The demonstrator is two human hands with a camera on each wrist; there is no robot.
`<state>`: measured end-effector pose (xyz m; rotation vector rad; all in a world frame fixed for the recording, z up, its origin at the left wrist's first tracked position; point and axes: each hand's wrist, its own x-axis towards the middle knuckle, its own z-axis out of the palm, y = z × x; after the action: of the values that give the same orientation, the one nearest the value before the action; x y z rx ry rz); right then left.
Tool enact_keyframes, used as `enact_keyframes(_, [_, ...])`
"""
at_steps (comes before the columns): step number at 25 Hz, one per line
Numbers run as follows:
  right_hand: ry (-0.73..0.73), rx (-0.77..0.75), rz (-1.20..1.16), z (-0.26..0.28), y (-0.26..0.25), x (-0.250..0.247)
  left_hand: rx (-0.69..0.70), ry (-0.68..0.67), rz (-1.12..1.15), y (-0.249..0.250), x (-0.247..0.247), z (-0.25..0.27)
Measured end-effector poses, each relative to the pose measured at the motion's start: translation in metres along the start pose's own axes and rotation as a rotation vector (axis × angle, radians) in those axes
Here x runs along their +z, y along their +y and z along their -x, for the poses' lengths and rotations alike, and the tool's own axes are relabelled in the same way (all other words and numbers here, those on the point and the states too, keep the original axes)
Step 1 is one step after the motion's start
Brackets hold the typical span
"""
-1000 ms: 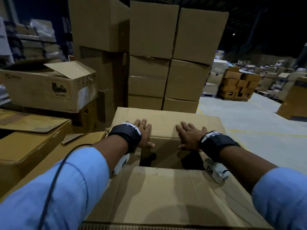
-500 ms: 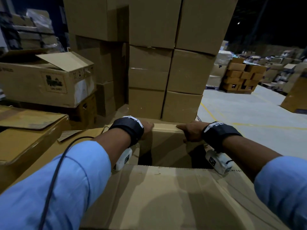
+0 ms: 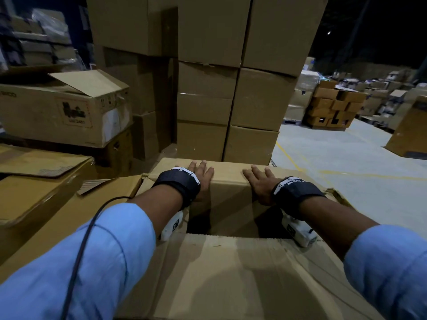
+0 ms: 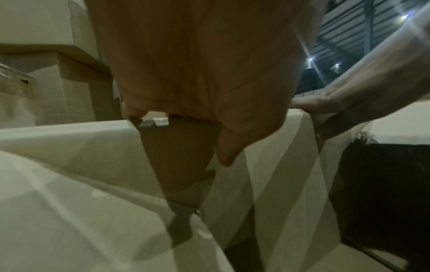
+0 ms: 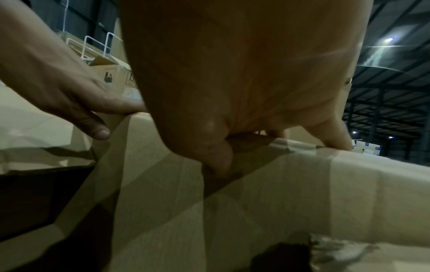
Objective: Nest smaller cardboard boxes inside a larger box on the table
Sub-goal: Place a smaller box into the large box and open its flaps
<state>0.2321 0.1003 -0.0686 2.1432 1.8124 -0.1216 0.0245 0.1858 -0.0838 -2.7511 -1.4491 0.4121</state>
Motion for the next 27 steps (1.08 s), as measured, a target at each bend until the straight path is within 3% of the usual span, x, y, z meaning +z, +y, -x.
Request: enact_keyframes(27, [-0.003, 0.056, -0.010, 0.0013, -0.0045, -0.0008, -0.010, 0.023, -0.006, -0.0050, 0.0086, -0.0069])
